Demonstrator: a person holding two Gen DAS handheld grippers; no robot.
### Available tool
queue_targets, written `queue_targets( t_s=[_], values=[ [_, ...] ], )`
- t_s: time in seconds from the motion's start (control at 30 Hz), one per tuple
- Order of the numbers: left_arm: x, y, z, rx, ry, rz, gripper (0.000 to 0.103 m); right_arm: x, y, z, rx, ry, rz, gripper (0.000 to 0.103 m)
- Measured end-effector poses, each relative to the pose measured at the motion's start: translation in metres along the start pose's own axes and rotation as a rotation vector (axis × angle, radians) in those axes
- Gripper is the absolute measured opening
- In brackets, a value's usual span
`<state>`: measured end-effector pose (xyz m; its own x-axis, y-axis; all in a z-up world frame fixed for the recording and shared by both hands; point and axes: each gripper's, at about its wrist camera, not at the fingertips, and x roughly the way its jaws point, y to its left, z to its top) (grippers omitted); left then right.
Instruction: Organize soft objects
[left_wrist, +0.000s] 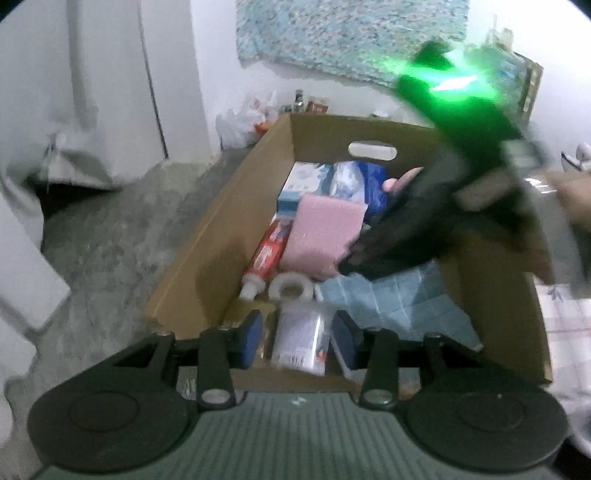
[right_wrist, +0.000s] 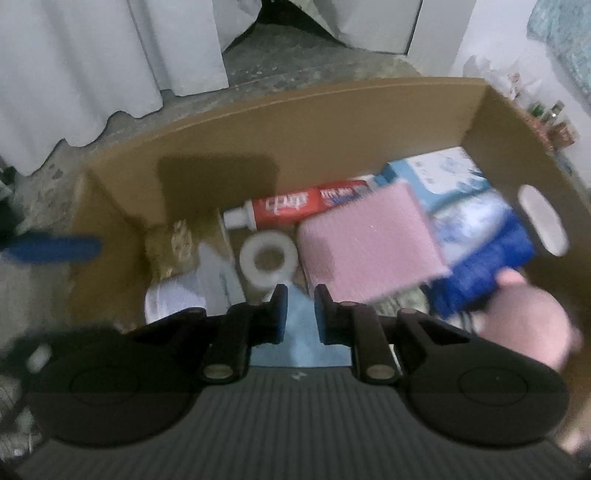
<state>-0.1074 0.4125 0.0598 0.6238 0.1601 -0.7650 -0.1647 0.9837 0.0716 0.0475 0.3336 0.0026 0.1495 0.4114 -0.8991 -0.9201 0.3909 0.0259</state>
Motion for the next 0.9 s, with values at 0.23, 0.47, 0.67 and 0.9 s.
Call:
queue_targets(
  t_s=[0.23,0.47,0.67,0.9],
  values=[
    [0.042,-0.021,-0.001,0.114,0.141,0.012,0.049,-0.032,-0.007,-0.06,0.026,0.035,0.007,0.023],
    [0.034,-0.036,-0.002,0.148,0.203,0.06,0.048,-0.03,-0.002,-0.083,0.095,0.046,-0.048,0.02],
    [0.018,-0.036,-0.012,0.123,0.214,0.066,0.054,-0.042,0.012,-0.097,0.046,0.028,-0.006,0.02],
    [0.016,-0.039,-0.008,0.126,0.17,0.141,0.067,-0.042,0.02,-0.103,-0.066,0.024,-0.009,0.033]
  ],
)
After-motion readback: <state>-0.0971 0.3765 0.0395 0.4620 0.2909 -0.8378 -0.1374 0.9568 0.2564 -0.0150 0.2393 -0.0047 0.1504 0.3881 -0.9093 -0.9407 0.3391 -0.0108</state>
